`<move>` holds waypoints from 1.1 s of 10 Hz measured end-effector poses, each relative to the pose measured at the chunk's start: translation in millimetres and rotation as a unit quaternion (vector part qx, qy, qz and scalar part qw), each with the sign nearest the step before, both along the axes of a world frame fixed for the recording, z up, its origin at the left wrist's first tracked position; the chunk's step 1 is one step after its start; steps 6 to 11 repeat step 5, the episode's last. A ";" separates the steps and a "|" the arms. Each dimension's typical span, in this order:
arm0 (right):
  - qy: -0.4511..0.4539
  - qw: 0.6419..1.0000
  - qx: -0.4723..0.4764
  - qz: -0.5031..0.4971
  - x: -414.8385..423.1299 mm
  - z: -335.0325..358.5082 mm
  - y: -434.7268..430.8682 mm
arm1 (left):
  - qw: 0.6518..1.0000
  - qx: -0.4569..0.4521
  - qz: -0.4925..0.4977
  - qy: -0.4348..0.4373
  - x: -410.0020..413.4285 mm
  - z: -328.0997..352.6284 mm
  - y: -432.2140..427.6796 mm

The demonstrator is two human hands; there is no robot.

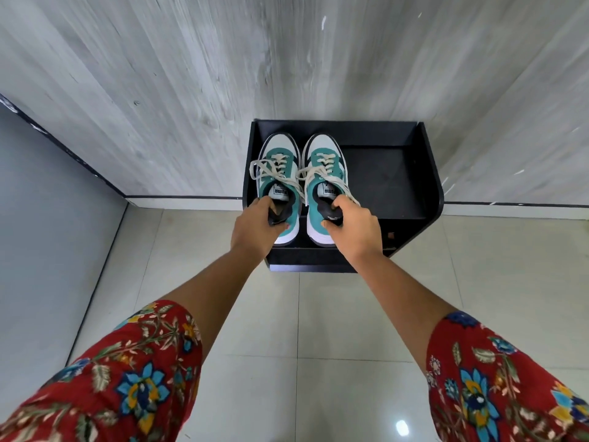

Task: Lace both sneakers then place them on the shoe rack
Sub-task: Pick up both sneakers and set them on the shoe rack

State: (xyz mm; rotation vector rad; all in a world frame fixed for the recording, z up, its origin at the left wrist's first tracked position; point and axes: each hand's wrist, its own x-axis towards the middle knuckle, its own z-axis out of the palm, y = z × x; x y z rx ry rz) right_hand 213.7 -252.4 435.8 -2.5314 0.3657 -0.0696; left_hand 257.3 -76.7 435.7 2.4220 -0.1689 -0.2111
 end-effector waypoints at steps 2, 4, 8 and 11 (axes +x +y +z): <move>0.010 1.000 0.008 0.000 -2.7 -9.1 8.5 | 1.000 -0.009 0.010 0.024 -7.9 -8.0 5.0; 0.012 0.999 0.029 -0.036 -18.9 31.4 11.4 | 0.999 -0.001 0.027 0.039 -22.5 25.7 9.3; -0.057 0.992 0.099 -0.051 -36.1 78.7 19.5 | 0.997 -0.027 0.059 -0.029 -43.5 69.9 20.7; -0.057 0.992 0.099 -0.051 -36.1 78.7 19.5 | 0.997 -0.027 0.059 -0.029 -43.5 69.9 20.7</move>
